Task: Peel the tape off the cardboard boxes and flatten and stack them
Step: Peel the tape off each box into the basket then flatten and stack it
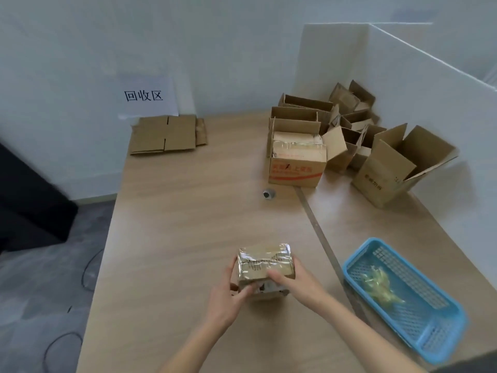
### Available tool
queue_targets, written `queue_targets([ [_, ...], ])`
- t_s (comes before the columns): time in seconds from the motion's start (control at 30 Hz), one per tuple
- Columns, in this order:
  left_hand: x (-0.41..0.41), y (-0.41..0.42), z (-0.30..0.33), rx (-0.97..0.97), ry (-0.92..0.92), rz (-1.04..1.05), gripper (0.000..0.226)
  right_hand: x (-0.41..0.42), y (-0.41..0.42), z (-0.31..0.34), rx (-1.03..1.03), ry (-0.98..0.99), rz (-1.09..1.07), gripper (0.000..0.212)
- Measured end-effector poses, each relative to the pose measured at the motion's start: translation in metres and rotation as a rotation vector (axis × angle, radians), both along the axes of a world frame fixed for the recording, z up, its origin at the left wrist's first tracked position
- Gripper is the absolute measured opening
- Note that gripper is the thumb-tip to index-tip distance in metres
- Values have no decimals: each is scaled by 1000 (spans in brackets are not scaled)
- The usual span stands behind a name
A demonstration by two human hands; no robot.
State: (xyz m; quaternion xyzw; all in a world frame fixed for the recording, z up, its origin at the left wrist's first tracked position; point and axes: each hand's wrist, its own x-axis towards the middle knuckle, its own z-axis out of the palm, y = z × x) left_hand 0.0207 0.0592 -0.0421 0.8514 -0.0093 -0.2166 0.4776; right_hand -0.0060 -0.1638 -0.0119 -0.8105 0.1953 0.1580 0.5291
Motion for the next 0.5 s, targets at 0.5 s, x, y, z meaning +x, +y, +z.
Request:
queue_targets([
  [0.5, 33, -12, -12, 566, -591, -485, 93, -1, 18, -43, 44, -34, -63, 51],
])
